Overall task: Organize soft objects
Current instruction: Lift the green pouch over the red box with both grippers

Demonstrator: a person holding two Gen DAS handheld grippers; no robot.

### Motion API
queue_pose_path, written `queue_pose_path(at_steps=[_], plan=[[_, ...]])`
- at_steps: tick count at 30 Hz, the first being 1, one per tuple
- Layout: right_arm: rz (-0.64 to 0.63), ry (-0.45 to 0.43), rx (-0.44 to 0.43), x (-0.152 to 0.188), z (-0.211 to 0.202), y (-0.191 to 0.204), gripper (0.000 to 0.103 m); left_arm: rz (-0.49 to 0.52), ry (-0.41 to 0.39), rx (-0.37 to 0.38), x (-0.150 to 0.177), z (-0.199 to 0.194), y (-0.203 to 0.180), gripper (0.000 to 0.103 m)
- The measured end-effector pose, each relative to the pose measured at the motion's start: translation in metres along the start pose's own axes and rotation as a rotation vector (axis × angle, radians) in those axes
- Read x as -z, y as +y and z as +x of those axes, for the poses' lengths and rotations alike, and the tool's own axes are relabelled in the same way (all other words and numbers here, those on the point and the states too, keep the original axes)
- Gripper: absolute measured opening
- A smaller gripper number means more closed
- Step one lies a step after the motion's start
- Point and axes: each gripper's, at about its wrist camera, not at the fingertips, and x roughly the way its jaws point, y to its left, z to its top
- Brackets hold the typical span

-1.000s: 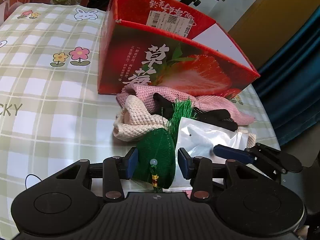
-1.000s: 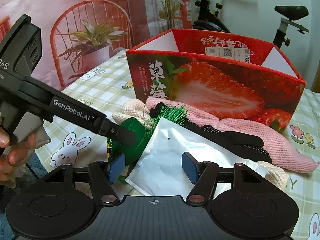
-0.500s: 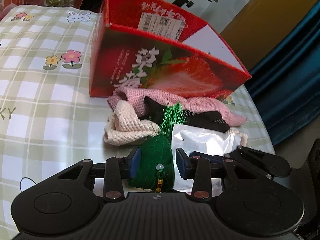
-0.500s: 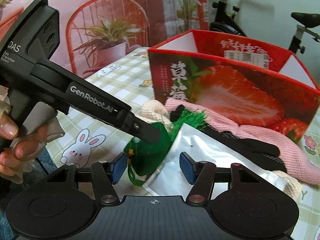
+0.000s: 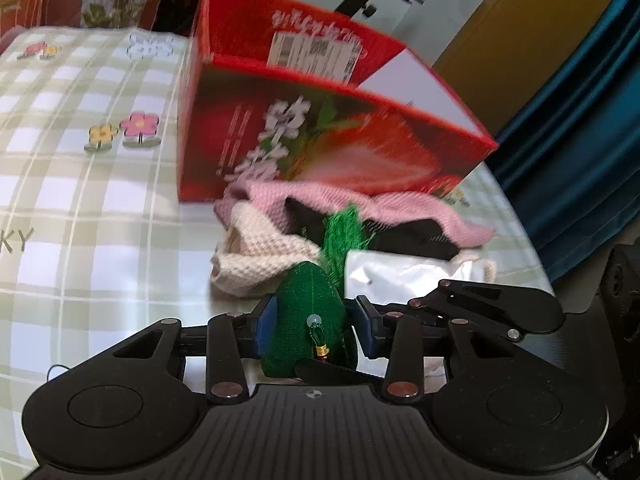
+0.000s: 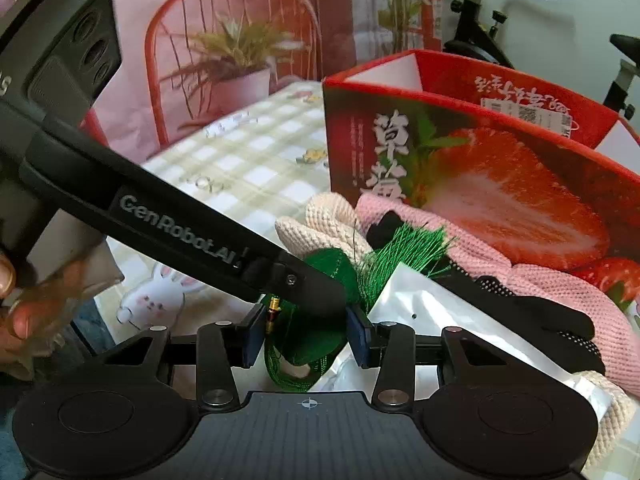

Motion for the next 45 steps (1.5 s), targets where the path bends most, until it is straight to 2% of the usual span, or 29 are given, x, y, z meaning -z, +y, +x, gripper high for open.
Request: queue_pose_path(at_steps=[12,21,31,35,41,45], plan=[[-0.019,-0.179,0.018,-0.042,-0.054,-0.003,0.039,0.053,-0.182,0.032,-0.034,-0.064,-0.036,0.043],[-0.049,-0.291,0.06,-0.085,-0.093,-0.015,0.039,0.131,-0.299,0.062,-0.069,-0.096,-0.078,0.043],[-0.097,-0.369,0.112,-0.138,-0.121,-0.046,0.039,0.193,-0.397,0.09,-0.119,-0.106,-0.106,0.043],[-0.133,-0.397,0.134,-0.163,-0.125,-0.059,0.039,0.173,-0.439,0.11,-0.143,-0.106,-0.106,0.043],[-0.169,-0.434,0.155,-0.196,-0.119,-0.079,0.039,0.178,-0.493,0.112,-0.174,-0.099,-0.106,0.043],[-0.181,-0.411,0.154,-0.204,-0.098,-0.091,0.039,0.175,-0.478,0.088,-0.182,-0.083,-0.098,0.043]])
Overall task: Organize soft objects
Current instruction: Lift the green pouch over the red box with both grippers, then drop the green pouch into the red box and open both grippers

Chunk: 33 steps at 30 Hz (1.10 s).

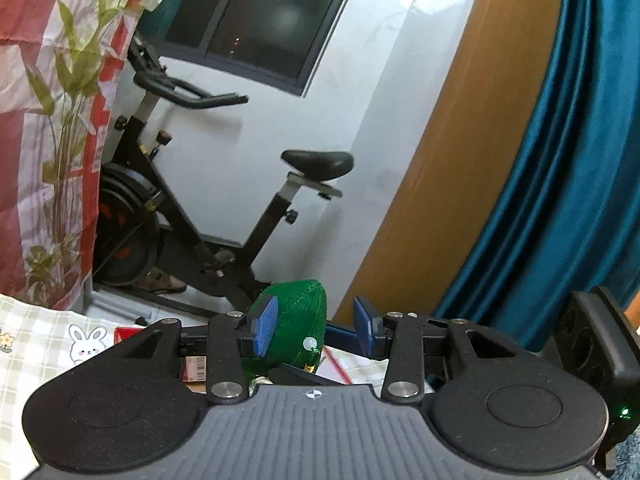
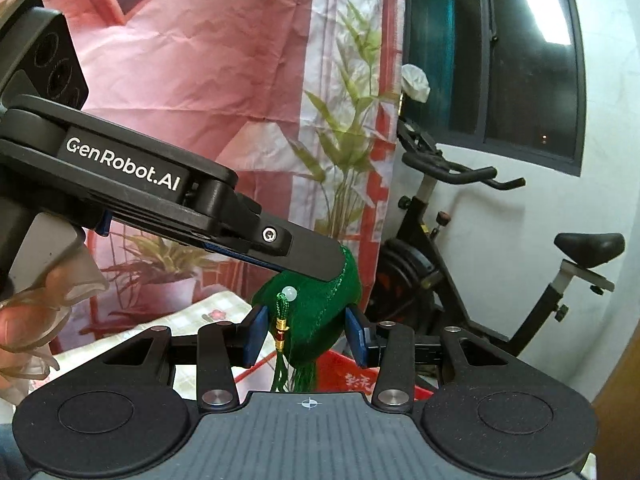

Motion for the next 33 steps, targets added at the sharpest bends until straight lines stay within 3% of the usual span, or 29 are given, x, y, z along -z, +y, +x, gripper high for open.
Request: queue_pose_path(at_steps=[14,19,24,29,33], plan=[[0.158,0.246,-0.026,0.097,0.094,-0.014,0.039,-0.07,0.231,-0.077,0.06,0.087,0.062,0.043],[0.213,0.297,0.028,0.114,0.108,-0.024,0.039,-0.098,0.257,-0.073,0.068,0.105,0.07,0.043],[0.213,0.337,0.149,0.119,0.11,-0.033,0.041,-0.067,0.228,-0.137,0.064,0.101,0.069,0.046],[0.236,0.343,0.199,0.125,0.102,-0.042,0.046,-0.008,0.208,-0.212,0.06,0.088,0.065,0.061],[0.265,0.326,0.208,0.124,0.089,-0.044,0.067,0.026,0.189,-0.254,0.056,0.075,0.062,0.079]])
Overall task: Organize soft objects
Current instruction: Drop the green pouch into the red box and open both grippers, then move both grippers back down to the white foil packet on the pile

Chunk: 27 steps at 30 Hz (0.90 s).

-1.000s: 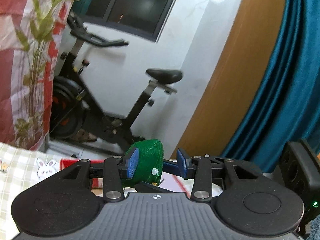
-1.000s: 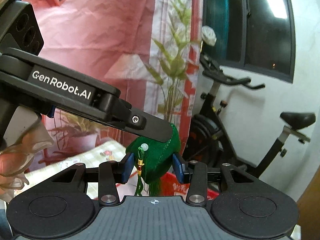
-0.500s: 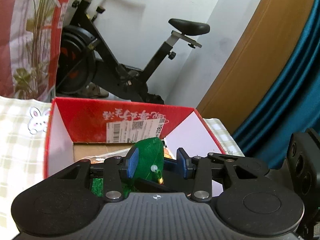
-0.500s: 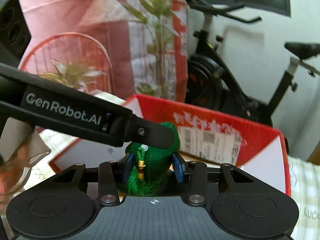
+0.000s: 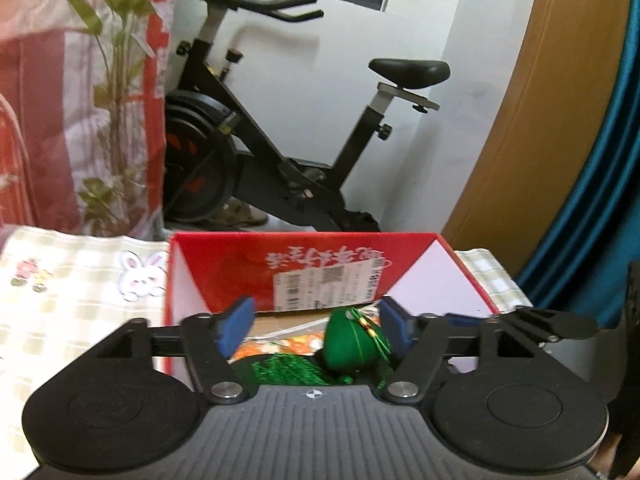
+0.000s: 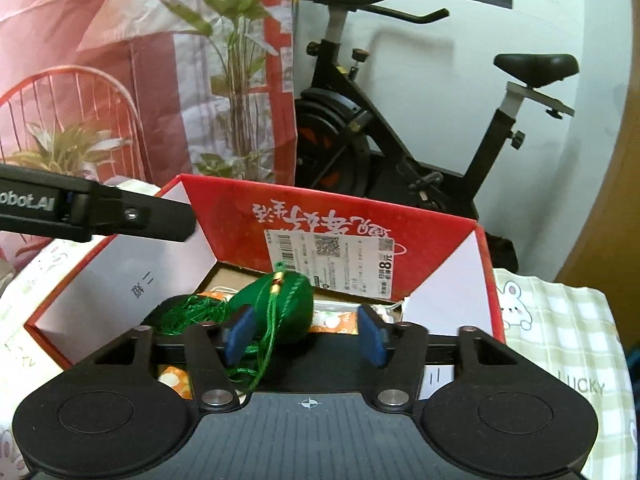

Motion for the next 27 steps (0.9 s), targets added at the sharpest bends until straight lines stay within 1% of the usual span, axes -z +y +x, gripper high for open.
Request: queue_pose_path(at_steps=[1,2,4,5,6,7,11,17,20,27], plan=[[0.003,-0.006,0.003,0.0,-0.004,-0.001,0.073,0.01,-0.011,-0.01,0.0,-0.004,-0.001,0.087],[0.006,-0.014,0.006,0.001,-0.009,-0.001,0.076,0.019,-0.022,-0.02,0.0,-0.01,-0.001,0.095],[0.014,-0.029,0.015,0.002,-0.019,-0.002,0.091,0.029,-0.038,-0.035,0.0,-0.019,-0.002,0.101],[0.019,-0.037,0.02,0.002,-0.024,-0.002,0.094,0.032,-0.039,-0.042,0.0,-0.023,-0.002,0.102],[0.026,-0.045,0.021,0.001,-0.029,-0.003,0.1,0.033,-0.036,-0.047,0.001,-0.027,-0.002,0.103],[0.034,-0.054,0.02,0.002,-0.035,-0.004,0.102,0.034,-0.036,-0.051,0.001,-0.031,-0.002,0.103],[0.066,-0.077,0.015,0.005,-0.055,-0.005,0.103,0.047,-0.045,-0.07,0.007,-0.046,-0.003,0.103],[0.066,-0.108,0.013,0.013,-0.08,-0.003,0.103,0.06,-0.069,-0.102,0.021,-0.072,-0.005,0.103],[0.067,-0.129,0.019,0.019,-0.094,0.0,0.103,0.068,-0.07,-0.128,0.03,-0.083,-0.007,0.103],[0.069,-0.174,0.008,0.041,-0.122,0.007,0.103,0.074,-0.086,-0.151,0.055,-0.112,-0.008,0.103]])
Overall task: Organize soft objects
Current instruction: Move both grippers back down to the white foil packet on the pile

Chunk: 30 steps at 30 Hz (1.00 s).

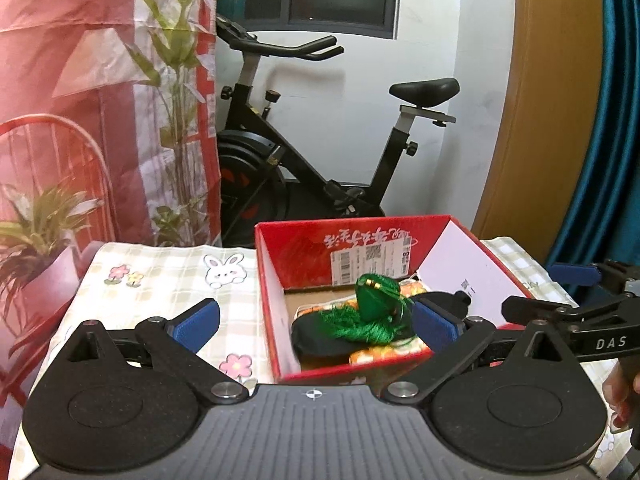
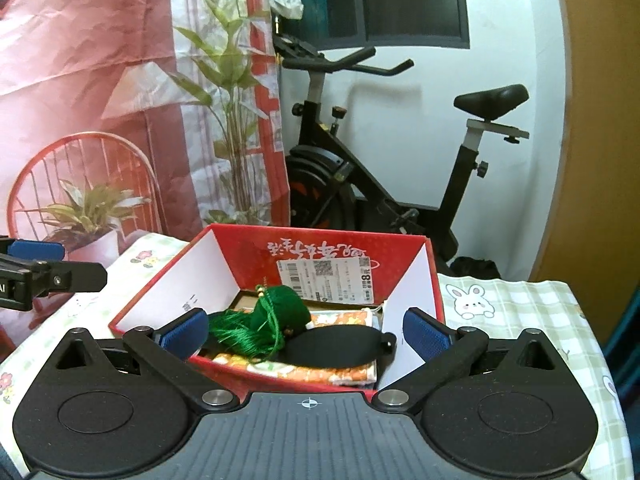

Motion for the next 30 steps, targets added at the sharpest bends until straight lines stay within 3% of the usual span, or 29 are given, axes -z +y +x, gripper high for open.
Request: queue_pose_path(at_steps=[8,12,23,30], plan=[[-0.009,-0.021,0.011,0.034,-0.029,0.011,0.103,0.023,-0.005,-0.016,0.034,-0.023,-0.006,0.103],[-0.013,-0.018,0.021,0.052,-0.04,0.014,0.103,-0.014,0.016,-0.002,0.051,-0.029,-0.007,0.103],[-0.02,0.034,0.04,0.106,-0.051,0.029,0.103,-0.039,0.079,0.01,0.097,-0.03,-0.015,0.103],[-0.006,0.048,0.055,0.122,-0.054,0.029,0.103,-0.061,0.099,0.007,0.112,-0.029,-0.014,0.103]])
